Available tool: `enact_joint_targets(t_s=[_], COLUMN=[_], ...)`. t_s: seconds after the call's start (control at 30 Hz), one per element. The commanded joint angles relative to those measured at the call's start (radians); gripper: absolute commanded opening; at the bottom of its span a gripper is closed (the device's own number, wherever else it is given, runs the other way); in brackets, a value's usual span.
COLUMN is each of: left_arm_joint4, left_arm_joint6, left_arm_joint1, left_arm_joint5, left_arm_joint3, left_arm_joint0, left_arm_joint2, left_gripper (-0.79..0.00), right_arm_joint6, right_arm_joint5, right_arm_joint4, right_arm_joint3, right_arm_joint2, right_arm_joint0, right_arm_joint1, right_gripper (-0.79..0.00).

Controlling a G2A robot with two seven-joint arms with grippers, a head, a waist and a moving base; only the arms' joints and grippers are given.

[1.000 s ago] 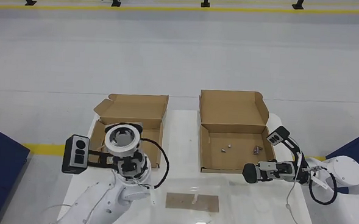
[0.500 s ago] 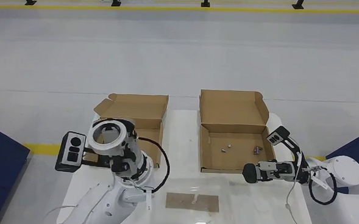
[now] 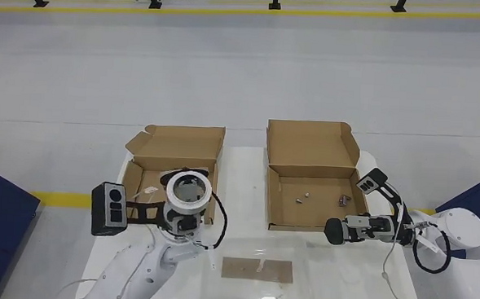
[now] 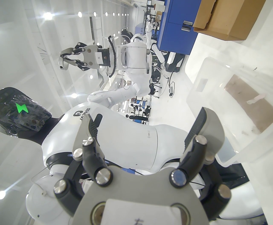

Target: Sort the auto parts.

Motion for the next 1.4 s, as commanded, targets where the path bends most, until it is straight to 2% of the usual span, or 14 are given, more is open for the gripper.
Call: enact_joint_targets(t_s=[0.0, 0.13, 0.27, 0.47, 0.7, 1.0, 1.1, 1.37], left_arm_joint4=[-0.006, -0.144, -0.180, -0.119, 0.070, 0.065, 0.000, 0.000], left_arm_joint6=[0.020, 0.045, 0.042, 0.037, 0.010, 0.030, 0.032, 0.032], left_arm_joint1=[-0.005, -0.022, -0.032, -0.040, -0.041, -0.054, -0.061, -0.061], left_arm_joint5=[-0.009, -0.012, -0.015, -0.020, -0.019, -0.027, -0.025, -0.025], left_arm_joint3=[-0.009, -0.079, -0.102, -0.086, -0.024, -0.019, -0.042, -0.042], left_arm_joint0=[0.005, 0.010, 0.011, 0.019, 0.028, 0.042, 0.048, 0.048], left_arm_joint2=[0.000, 0.023, 0.023, 0.009, -0.019, -0.024, -0.010, -0.010], left_gripper=[-0.785, -0.785, -0.785, -0.785, -0.785, -0.785, -0.785, -0.785], right_arm_joint6=[0.000, 0.000, 0.000, 0.000, 0.000, 0.000, 0.000, 0.000], right_arm_joint5=[0.000, 0.000, 0.000, 0.000, 0.000, 0.000, 0.000, 0.000], right_arm_joint4=[0.000, 0.000, 0.000, 0.000, 0.000, 0.000, 0.000, 0.000], right_arm_joint3=[0.000, 0.000, 0.000, 0.000, 0.000, 0.000, 0.000, 0.000], right_arm_joint2=[0.000, 0.000, 0.000, 0.000, 0.000, 0.000, 0.000, 0.000], right_arm_joint0=[0.000, 0.000, 0.000, 0.000, 0.000, 0.000, 0.000, 0.000], right_arm_joint1=[0.000, 0.000, 0.000, 0.000, 0.000, 0.000, 0.000, 0.000], right_gripper=[0.000, 0.000, 0.000, 0.000, 0.000, 0.000, 0.000, 0.000])
